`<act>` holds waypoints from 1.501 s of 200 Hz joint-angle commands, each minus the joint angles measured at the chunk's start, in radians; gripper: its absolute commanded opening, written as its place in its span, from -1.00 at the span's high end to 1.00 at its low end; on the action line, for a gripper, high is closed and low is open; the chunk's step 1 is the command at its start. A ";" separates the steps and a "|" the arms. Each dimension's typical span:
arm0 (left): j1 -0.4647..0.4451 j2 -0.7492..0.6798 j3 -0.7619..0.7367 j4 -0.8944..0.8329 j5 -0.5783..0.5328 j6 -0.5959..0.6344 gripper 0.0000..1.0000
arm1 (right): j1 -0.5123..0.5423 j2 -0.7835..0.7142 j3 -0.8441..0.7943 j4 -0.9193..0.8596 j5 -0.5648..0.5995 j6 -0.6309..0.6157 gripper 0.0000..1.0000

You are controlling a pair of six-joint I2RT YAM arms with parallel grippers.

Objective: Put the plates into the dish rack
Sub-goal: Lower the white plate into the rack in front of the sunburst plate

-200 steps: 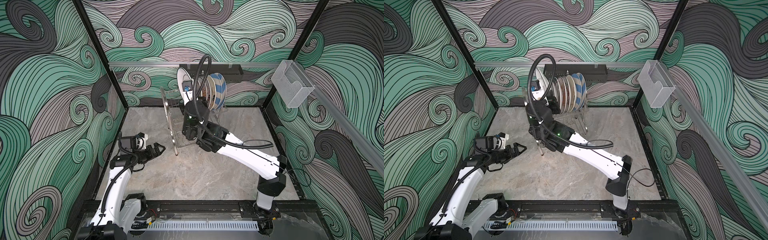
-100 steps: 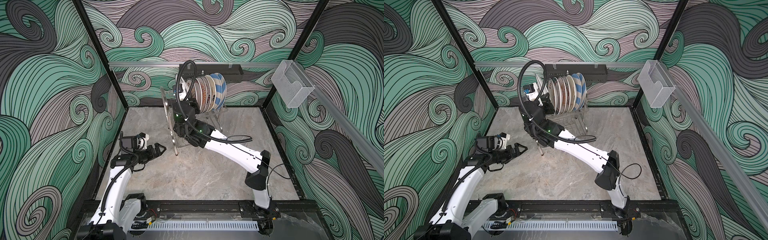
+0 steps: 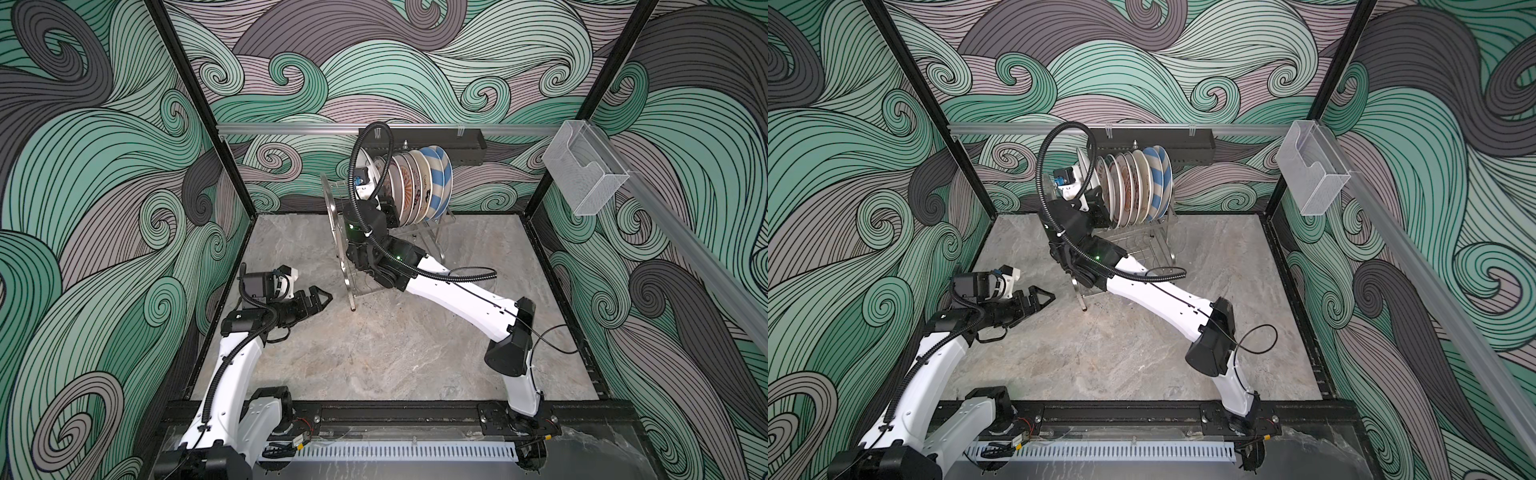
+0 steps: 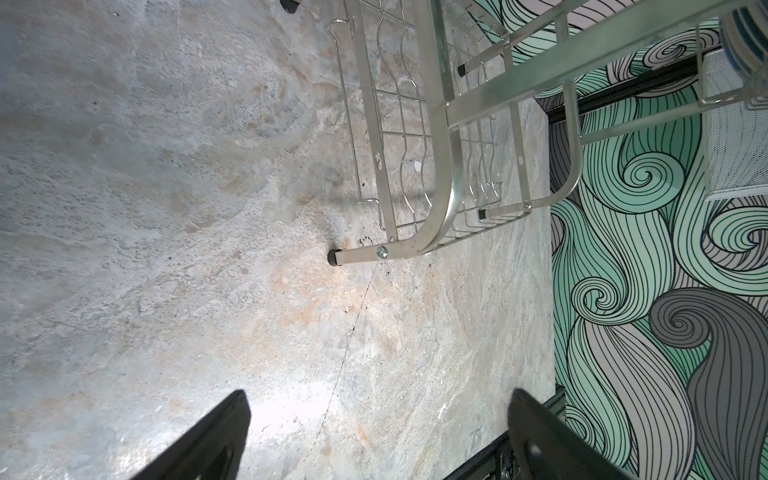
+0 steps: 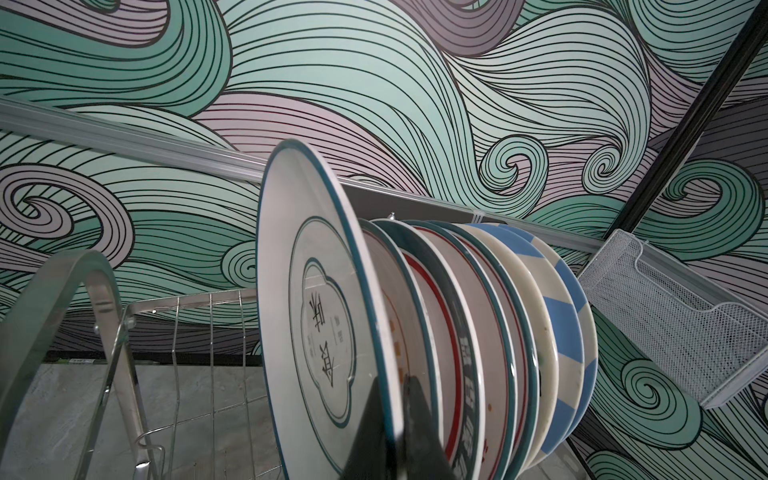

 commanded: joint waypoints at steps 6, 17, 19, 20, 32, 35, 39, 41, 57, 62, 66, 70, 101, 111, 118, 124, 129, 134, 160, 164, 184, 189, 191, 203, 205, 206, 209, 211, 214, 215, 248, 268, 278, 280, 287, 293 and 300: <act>-0.006 0.009 0.009 -0.011 0.011 0.023 -0.97 | -0.005 0.011 0.055 0.016 0.001 0.038 1.00; -0.006 0.012 0.011 -0.016 0.008 0.025 -0.97 | -0.005 0.014 0.051 0.024 0.001 0.039 1.00; -0.006 0.012 0.012 -0.017 0.008 0.025 -0.97 | -0.006 0.014 0.051 0.025 0.002 0.039 1.00; -0.006 0.012 0.012 -0.018 0.007 0.025 -0.97 | -0.007 0.014 0.051 0.026 0.002 0.039 1.00; -0.006 0.015 0.015 -0.022 0.007 0.027 -0.97 | -0.009 0.017 0.052 0.023 0.003 0.040 1.00; -0.006 0.016 0.014 -0.021 0.007 0.026 -0.97 | -0.009 0.018 0.050 0.023 0.003 0.040 1.00; -0.006 0.017 0.015 -0.022 0.008 0.027 -0.97 | -0.011 0.020 0.050 0.022 0.003 0.044 1.00; -0.006 0.017 0.015 -0.022 0.008 0.026 -0.97 | -0.011 0.020 0.051 0.020 0.003 0.046 1.00; -0.006 0.017 0.016 -0.024 0.008 0.027 -0.97 | -0.017 0.020 0.049 -0.001 0.001 0.070 1.00; -0.006 0.018 0.016 -0.023 0.008 0.027 -0.97 | -0.018 0.021 0.049 -0.012 0.001 0.081 1.00; -0.006 0.018 0.017 -0.022 0.008 0.026 -0.97 | -0.019 0.023 0.048 -0.018 0.001 0.088 1.00; -0.006 0.019 0.017 -0.023 0.008 0.027 -0.97 | -0.021 0.023 0.048 -0.028 -0.001 0.098 1.00; -0.007 0.018 0.016 -0.024 0.008 0.027 -0.97 | -0.026 0.024 0.034 -0.082 -0.008 0.167 1.00; -0.006 0.019 0.017 -0.025 0.008 0.027 -0.97 | -0.027 0.023 0.027 -0.082 -0.007 0.175 1.00; -0.006 0.020 0.017 -0.024 0.008 0.027 -0.97 | -0.028 0.020 0.020 -0.081 -0.008 0.182 1.00; -0.006 0.021 0.017 -0.024 0.007 0.027 -0.97 | -0.029 0.018 0.016 -0.080 -0.010 0.187 1.00; -0.006 0.020 0.018 -0.024 0.008 0.027 -0.97 | -0.030 0.017 0.013 -0.083 -0.010 0.192 1.00; -0.006 0.020 0.018 -0.025 0.008 0.027 -0.97 | -0.030 0.014 0.010 -0.079 -0.012 0.193 1.00; -0.006 0.018 0.017 -0.023 0.008 0.028 -0.97 | -0.031 0.014 0.009 -0.116 -0.028 0.225 1.00; -0.006 0.019 0.017 -0.024 0.008 0.028 -0.97 | -0.032 0.015 0.009 -0.122 -0.029 0.229 1.00; -0.006 0.019 0.017 -0.024 0.008 0.028 -0.97 | -0.031 0.015 0.010 -0.151 -0.037 0.251 1.00; -0.007 0.020 0.017 -0.024 0.008 0.028 -0.97 | -0.032 0.015 0.011 -0.158 -0.040 0.256 1.00; -0.006 0.019 0.017 -0.025 0.008 0.028 -0.97 | -0.033 0.015 0.012 -0.159 -0.040 0.256 1.00; -0.006 0.018 0.017 -0.025 0.007 0.028 -0.97 | -0.032 0.014 0.014 -0.169 -0.046 0.256 0.96; -0.006 0.019 0.016 -0.023 0.006 0.028 -0.97 | -0.032 0.014 0.015 -0.169 -0.045 0.256 0.95; -0.006 0.019 0.016 -0.024 0.006 0.028 -0.97 | -0.032 0.014 0.015 -0.170 -0.047 0.256 0.94; -0.006 0.020 0.017 -0.024 0.007 0.028 -0.97 | -0.032 0.014 0.015 -0.171 -0.046 0.256 0.91; -0.006 0.019 0.016 -0.024 0.007 0.028 -0.97 | -0.032 0.013 0.016 -0.172 -0.046 0.255 0.89; -0.007 0.018 0.017 -0.024 0.006 0.028 -0.97 | -0.033 0.011 0.018 -0.173 -0.046 0.254 0.86; -0.007 0.018 0.016 -0.024 0.007 0.028 -0.97 | -0.033 0.011 0.017 -0.175 -0.046 0.254 0.85; -0.006 0.017 0.016 -0.024 0.007 0.026 -0.97 | -0.032 0.001 0.015 -0.187 -0.052 0.251 0.70; -0.006 0.018 0.017 -0.025 0.007 0.028 -0.97 | -0.032 -0.005 0.020 -0.190 -0.059 0.239 0.50; -0.007 0.019 0.016 -0.025 0.005 0.027 -0.97 | -0.032 -0.009 0.020 -0.191 -0.064 0.235 0.47; -0.006 0.018 0.017 -0.025 0.005 0.027 -0.97 | -0.031 -0.012 0.021 -0.193 -0.063 0.235 0.46; -0.006 0.017 0.017 -0.024 0.004 0.028 -0.97 | -0.031 -0.015 0.021 -0.198 -0.069 0.231 0.44; -0.006 0.017 0.017 -0.026 0.002 0.026 -0.97 | -0.031 -0.019 0.021 -0.198 -0.073 0.227 0.40; -0.007 0.017 0.017 -0.026 0.001 0.028 -0.97 | -0.029 -0.024 0.025 -0.202 -0.080 0.219 0.34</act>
